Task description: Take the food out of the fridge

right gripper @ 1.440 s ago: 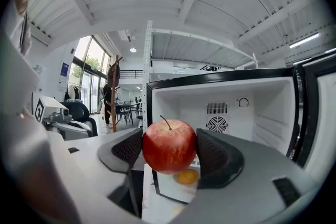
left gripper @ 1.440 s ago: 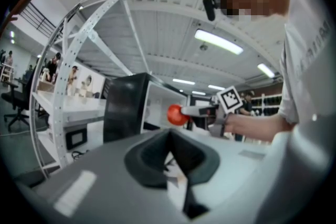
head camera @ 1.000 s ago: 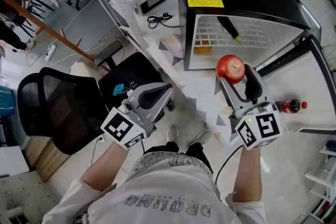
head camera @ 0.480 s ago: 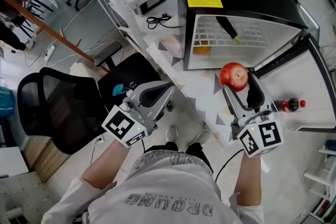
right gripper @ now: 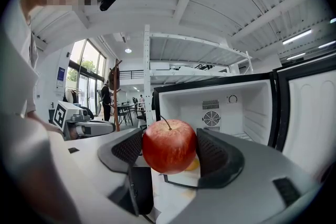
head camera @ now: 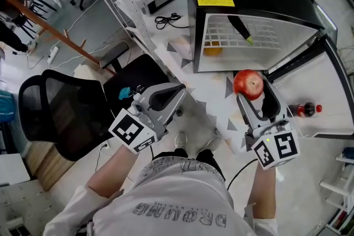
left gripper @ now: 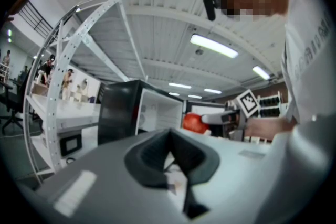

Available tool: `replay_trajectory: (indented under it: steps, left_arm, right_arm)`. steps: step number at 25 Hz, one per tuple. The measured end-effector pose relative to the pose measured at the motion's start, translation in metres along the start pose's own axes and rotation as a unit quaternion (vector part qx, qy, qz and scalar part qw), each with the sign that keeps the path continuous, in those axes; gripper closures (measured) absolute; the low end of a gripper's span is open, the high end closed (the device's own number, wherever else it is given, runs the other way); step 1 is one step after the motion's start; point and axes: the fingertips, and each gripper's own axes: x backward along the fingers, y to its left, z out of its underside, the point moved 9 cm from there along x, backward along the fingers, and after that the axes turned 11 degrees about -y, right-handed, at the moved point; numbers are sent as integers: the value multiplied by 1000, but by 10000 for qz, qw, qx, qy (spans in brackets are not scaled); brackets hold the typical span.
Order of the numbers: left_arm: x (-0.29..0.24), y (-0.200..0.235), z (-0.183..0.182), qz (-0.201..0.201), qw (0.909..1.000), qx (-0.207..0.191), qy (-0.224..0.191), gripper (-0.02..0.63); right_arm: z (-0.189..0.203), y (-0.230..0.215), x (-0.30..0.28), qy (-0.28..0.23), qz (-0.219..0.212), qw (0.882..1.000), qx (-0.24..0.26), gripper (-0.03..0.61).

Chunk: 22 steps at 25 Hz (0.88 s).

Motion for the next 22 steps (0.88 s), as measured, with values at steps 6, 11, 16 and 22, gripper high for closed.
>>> replay_trajectory:
  steps: [6,11,16,22]
  left_arm:
    - [-4,-2,0,25,10000,-6,6,607]
    - [-6,-3,0,24,10000,-3,6,607]
    - [-8,-4,1,10,10000,1,21,608]
    - [-8,-4,0,-7,10000,-5,25,607]
  right_arm:
    - [3,-1,2,36,-14,10000,-38,278]
    - [4,-1,3,74,-27,10000,-47,278]
    - [6,-3,2,110,-29,9999,-66,278]
    - [8,-4,2,113,-36,9999,-96,278]
